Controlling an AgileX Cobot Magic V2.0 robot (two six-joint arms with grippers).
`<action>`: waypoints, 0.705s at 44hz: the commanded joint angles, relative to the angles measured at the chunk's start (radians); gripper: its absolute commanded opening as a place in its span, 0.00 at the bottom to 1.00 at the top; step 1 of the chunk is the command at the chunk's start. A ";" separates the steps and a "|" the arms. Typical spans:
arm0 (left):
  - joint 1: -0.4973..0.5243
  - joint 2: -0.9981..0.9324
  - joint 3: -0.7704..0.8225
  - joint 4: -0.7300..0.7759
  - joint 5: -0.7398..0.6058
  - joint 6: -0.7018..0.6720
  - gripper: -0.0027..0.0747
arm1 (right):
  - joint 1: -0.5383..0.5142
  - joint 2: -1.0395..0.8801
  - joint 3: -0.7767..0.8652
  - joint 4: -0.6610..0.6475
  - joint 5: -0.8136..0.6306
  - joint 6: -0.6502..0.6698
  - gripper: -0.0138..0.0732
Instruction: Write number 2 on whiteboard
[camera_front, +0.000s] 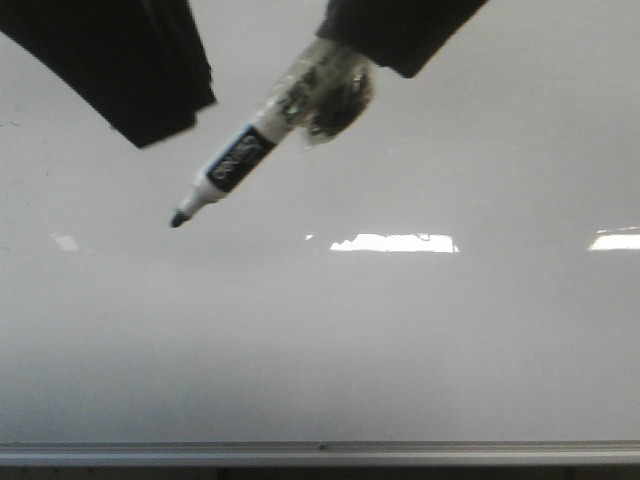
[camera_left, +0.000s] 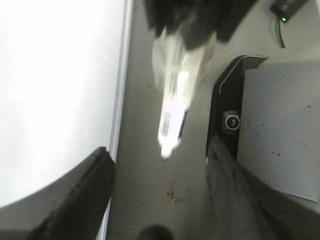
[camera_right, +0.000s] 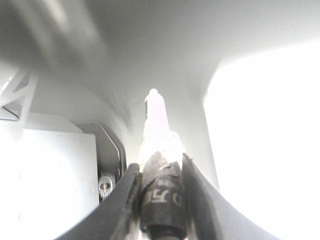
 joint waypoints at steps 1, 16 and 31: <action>0.074 -0.091 0.004 -0.040 -0.028 -0.019 0.59 | -0.054 -0.062 -0.032 -0.045 0.013 0.096 0.15; 0.358 -0.298 0.122 -0.153 -0.146 -0.121 0.59 | -0.335 -0.312 0.055 -0.181 -0.074 0.425 0.15; 0.389 -0.329 0.131 -0.163 -0.186 -0.121 0.59 | -0.523 -0.589 0.497 -0.176 -0.559 0.479 0.08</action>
